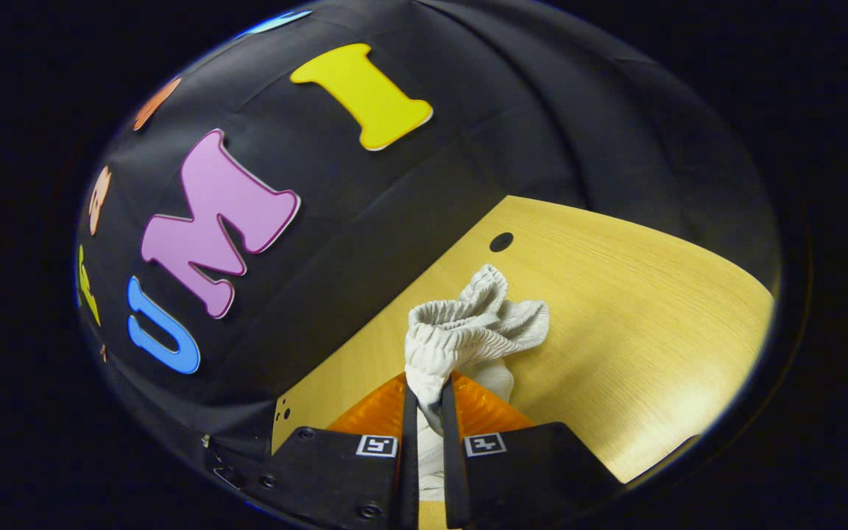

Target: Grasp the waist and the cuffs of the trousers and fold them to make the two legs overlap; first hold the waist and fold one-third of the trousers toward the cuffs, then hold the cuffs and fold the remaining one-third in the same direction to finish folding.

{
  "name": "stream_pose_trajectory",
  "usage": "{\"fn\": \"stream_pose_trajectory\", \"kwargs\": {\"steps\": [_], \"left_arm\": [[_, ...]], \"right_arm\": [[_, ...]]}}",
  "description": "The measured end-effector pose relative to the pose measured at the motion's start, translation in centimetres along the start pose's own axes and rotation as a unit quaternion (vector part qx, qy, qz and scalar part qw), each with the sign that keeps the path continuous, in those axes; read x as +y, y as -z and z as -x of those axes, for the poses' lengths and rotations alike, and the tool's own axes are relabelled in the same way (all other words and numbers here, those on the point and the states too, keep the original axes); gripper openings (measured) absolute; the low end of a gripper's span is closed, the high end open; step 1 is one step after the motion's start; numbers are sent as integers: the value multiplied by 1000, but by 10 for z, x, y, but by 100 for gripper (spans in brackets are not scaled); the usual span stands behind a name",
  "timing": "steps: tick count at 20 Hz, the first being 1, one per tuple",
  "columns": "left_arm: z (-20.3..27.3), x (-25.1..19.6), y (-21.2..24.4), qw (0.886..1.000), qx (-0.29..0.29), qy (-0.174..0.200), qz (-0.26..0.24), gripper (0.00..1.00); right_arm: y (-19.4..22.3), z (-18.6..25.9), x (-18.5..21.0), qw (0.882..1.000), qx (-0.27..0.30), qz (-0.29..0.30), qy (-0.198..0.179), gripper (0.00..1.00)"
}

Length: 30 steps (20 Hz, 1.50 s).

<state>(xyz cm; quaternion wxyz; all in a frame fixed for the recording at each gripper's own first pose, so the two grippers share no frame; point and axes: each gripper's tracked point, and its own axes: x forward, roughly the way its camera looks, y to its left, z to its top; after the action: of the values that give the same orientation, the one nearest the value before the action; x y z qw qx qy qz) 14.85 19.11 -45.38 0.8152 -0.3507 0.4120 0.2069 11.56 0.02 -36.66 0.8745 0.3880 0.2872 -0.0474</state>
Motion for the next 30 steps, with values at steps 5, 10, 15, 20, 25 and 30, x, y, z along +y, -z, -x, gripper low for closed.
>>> {"fn": "stream_pose_trajectory", "kwargs": {"steps": [5, 10, 15, 20, 25, 30], "left_arm": [[-11, -7, 8, 1000, 14, 10, -18, 9], [-15, -9, 9, 999, 22, 14, -21, 9], [-15, -9, 10, 999, 28, 11, -28, 9], [-15, -9, 11, 999, 32, 8, -33, 9], [-16, -8, 11, 999, 32, 8, -32, 9], [-13, -8, 10, 999, 23, 13, -20, 9]], "right_arm": [[34, -11, 64, 993, 13, 112, -44, 18], [99, -38, 123, 979, 64, 171, -86, 18], [143, -59, 116, 951, 135, 261, -93, 12], [162, -72, 106, 942, 184, 265, -94, 21], [160, -57, 144, 945, 184, 220, -157, 59], [144, -56, 125, 949, 179, 220, -134, 65]]}}
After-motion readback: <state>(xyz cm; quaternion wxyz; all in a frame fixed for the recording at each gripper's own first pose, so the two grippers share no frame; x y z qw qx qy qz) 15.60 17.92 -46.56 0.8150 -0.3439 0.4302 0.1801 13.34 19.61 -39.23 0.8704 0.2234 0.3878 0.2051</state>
